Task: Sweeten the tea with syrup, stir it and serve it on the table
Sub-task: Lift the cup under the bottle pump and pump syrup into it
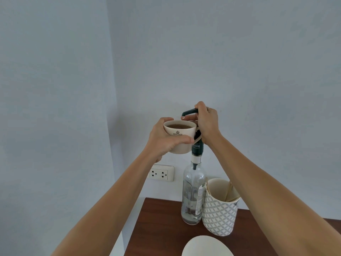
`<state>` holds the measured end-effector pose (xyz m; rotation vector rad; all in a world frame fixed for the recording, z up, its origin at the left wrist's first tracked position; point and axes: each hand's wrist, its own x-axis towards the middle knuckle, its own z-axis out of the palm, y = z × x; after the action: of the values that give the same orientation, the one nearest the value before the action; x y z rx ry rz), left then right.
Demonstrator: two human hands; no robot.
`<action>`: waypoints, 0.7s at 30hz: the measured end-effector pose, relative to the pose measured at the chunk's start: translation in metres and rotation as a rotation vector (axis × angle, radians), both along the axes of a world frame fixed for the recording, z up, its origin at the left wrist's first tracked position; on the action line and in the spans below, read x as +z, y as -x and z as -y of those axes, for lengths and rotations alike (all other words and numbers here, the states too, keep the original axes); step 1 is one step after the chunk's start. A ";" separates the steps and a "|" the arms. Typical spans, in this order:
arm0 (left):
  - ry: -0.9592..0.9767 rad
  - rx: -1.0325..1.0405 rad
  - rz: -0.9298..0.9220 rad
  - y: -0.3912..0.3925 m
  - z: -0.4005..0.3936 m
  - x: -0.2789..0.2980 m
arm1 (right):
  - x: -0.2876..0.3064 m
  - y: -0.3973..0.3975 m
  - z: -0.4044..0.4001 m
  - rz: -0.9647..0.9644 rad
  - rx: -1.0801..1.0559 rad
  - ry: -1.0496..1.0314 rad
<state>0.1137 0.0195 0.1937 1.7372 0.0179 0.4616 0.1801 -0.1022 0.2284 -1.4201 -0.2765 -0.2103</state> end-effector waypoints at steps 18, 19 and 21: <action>-0.001 0.001 -0.003 0.002 0.002 -0.001 | -0.004 -0.002 0.003 0.021 -0.011 0.022; -0.001 0.002 -0.004 0.002 0.002 -0.001 | -0.005 -0.002 0.003 0.025 -0.016 0.024; -0.004 0.004 -0.001 0.002 0.002 -0.001 | -0.005 -0.001 0.003 0.031 -0.025 0.035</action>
<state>0.1117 0.0176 0.1930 1.7418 0.0219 0.4639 0.1813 -0.1051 0.2235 -1.4569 -0.2889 -0.2489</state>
